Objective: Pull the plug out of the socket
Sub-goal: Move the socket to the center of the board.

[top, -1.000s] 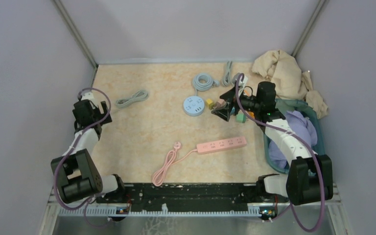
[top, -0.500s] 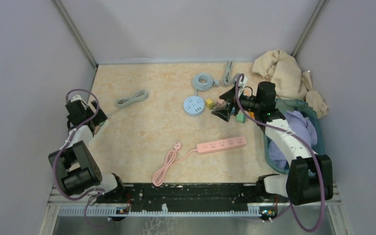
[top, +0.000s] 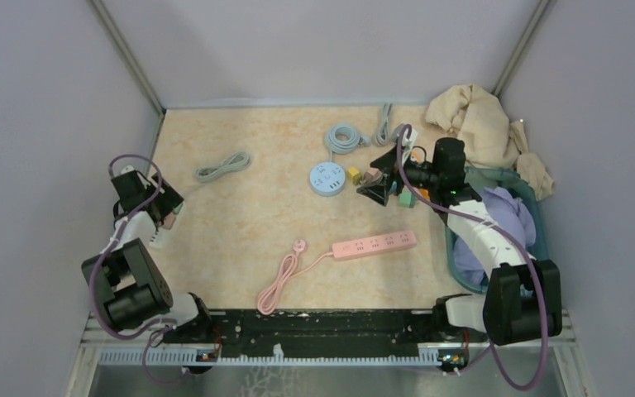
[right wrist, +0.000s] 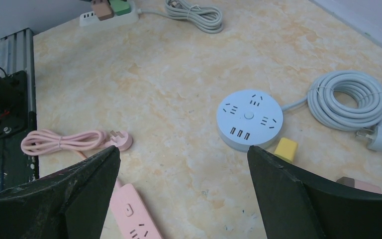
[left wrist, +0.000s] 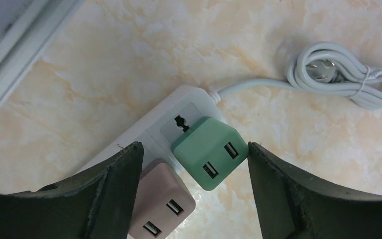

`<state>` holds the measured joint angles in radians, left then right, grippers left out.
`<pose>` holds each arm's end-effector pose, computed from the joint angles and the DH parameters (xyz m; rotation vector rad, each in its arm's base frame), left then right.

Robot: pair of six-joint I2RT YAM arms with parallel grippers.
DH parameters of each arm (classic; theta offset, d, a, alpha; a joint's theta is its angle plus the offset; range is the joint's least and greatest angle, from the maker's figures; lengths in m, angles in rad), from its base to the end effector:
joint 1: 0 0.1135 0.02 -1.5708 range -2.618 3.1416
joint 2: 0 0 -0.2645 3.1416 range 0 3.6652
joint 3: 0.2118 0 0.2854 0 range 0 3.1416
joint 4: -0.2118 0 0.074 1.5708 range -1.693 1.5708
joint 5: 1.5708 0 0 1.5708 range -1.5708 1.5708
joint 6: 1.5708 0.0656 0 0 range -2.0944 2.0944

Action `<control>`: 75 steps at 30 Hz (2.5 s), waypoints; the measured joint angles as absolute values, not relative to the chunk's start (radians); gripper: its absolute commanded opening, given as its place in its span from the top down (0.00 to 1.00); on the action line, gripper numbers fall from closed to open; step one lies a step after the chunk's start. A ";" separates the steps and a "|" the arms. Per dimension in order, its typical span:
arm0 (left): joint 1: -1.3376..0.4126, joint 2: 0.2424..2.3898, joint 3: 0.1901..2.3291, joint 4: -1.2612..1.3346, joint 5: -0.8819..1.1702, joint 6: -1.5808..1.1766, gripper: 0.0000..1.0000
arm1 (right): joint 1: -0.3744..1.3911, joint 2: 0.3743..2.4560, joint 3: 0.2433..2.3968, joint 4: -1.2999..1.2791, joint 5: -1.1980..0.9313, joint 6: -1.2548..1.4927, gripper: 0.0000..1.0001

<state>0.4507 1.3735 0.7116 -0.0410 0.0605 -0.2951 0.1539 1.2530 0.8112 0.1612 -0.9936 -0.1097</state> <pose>0.3002 0.1408 0.1585 -0.7980 2.1274 0.0133 0.3085 0.1035 0.2693 -0.9024 1.5792 0.9408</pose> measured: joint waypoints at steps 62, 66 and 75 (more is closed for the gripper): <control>-0.424 1.377 0.820 -0.365 -0.196 -0.752 0.83 | 0.154 1.254 0.811 0.126 -1.012 -0.164 0.02; -0.525 1.498 0.951 -0.424 -0.275 -0.918 0.83 | 0.154 1.254 0.811 0.124 -1.012 -0.169 0.02; -0.622 1.665 1.094 -0.456 -0.350 -1.182 0.80 | 0.154 1.254 0.811 0.110 -1.011 -0.184 0.02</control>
<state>-0.6216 1.6650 1.0943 -0.4557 -0.3500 -1.1816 0.1535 1.2545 0.8112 0.1101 -1.0111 -0.1837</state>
